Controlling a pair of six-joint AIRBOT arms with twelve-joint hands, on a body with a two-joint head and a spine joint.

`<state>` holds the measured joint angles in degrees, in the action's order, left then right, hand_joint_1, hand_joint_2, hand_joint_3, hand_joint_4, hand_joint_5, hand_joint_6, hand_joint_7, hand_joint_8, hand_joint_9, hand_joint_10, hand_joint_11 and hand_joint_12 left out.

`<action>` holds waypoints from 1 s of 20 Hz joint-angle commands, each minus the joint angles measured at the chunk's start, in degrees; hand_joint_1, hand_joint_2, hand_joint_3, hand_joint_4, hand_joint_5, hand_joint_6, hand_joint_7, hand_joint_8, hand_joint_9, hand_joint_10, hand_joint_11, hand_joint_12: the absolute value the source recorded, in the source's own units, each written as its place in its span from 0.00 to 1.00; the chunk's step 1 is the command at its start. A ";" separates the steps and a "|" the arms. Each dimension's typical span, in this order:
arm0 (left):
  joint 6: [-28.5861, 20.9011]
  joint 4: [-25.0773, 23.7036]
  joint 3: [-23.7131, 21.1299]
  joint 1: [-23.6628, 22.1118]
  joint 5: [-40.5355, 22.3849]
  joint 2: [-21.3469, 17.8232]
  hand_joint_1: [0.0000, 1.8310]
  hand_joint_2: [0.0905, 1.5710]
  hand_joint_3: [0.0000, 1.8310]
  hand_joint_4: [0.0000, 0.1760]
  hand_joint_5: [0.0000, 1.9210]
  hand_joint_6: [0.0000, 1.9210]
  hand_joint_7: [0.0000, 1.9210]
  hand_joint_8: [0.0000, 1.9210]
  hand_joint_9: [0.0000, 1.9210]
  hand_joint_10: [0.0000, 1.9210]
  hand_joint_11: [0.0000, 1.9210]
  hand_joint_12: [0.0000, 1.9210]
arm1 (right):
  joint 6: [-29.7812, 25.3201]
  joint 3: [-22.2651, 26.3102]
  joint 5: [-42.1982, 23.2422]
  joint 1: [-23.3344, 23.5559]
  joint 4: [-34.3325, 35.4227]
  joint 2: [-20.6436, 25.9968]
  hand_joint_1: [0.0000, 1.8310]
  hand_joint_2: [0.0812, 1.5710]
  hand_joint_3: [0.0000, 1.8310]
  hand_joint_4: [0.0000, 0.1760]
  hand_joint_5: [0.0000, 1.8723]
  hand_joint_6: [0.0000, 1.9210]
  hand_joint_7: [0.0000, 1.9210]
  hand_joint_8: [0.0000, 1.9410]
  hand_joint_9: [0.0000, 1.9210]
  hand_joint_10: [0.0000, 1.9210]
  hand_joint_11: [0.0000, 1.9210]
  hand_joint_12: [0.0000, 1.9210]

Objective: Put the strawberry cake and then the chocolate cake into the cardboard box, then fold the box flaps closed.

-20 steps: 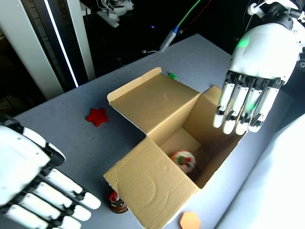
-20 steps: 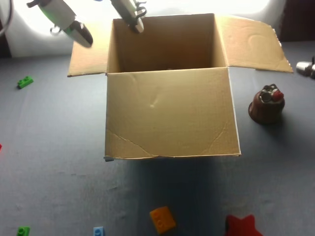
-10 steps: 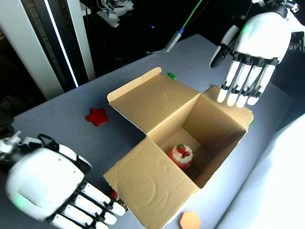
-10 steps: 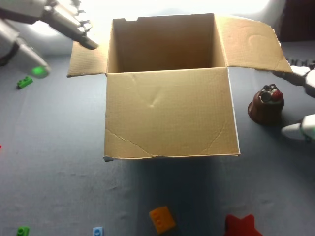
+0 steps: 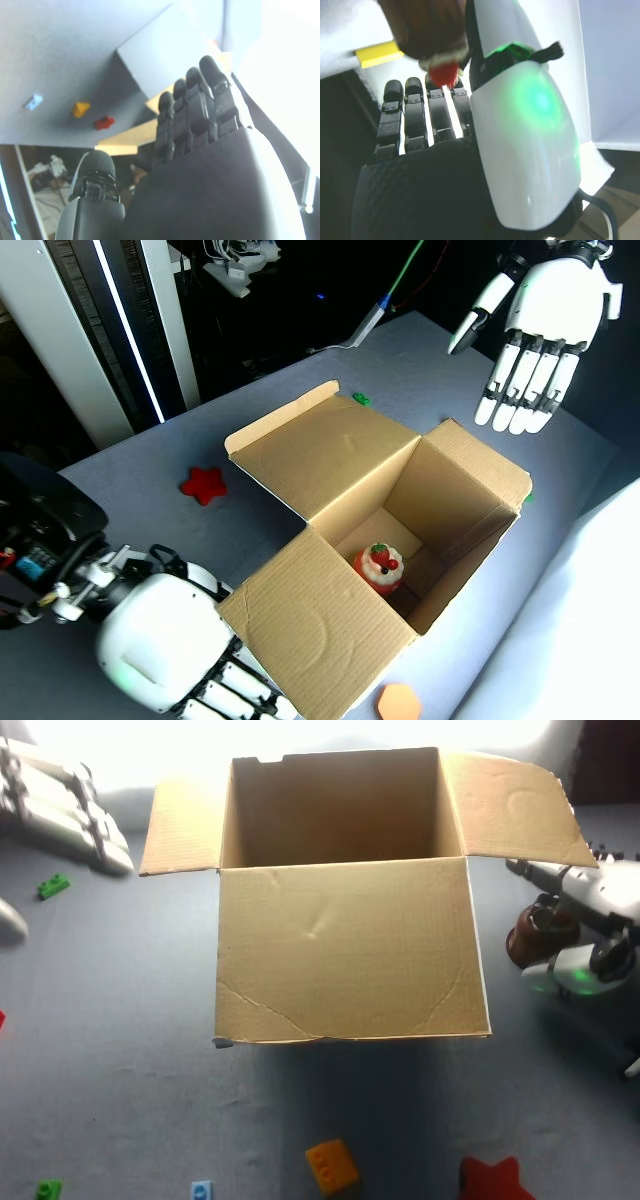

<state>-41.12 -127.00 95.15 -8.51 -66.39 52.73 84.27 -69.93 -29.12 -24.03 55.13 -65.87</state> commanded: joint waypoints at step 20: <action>12.64 30.79 -5.44 25.32 11.04 -5.74 0.00 0.78 0.00 0.00 0.11 0.00 0.11 0.00 0.11 0.00 0.00 0.38 | 0.72 -2.66 -5.72 -0.13 -1.38 -1.06 0.64 0.71 0.00 0.00 0.47 0.48 0.44 0.48 0.31 0.54 0.05 0.92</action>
<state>-28.21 -101.30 89.56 17.76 -55.42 47.24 84.82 -72.40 -30.81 -24.40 55.13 -67.68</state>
